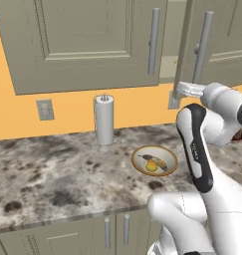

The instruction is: Open the cabinet. Pick the banana and apple from the cabinet and place them into the bowl. Then close the cabinet.

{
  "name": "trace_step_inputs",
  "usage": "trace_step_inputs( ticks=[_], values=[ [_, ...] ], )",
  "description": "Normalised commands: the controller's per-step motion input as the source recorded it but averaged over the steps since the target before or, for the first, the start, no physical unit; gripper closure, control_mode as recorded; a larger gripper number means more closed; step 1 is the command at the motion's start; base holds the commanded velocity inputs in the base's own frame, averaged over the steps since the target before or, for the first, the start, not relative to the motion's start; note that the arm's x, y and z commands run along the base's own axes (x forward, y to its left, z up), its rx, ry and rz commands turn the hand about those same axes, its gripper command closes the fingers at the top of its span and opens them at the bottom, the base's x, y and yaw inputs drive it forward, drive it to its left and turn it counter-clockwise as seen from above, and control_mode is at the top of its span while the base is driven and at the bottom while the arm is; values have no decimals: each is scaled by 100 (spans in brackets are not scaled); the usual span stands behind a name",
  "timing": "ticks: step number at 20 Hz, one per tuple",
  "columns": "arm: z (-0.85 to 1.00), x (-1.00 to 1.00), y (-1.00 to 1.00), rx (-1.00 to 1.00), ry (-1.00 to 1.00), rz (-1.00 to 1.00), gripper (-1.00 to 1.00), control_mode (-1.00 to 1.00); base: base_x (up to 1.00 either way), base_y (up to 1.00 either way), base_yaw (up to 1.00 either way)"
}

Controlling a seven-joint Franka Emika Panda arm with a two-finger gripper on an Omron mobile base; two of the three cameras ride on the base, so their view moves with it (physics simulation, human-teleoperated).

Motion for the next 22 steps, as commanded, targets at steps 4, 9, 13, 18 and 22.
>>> trace_step_inputs(
  ticks=[4, 9, 13, 18, 22],
  values=[
    [0, 100, 1, 8, 4, -20, -100, -100, 0, 0, 0],
    [7, 100, 0, 15, 15, -9, -100, -100, 0, 0, 0],
    [1, 97, 1, 2, 23, -7, -100, -100, 0, 0, 0],
    [-6, 52, 37, -4, 5, -1, -100, -100, 0, 0, 0],
    [-35, 100, 26, 0, 4, 0, -100, -100, 0, 0, 0]
  ],
)
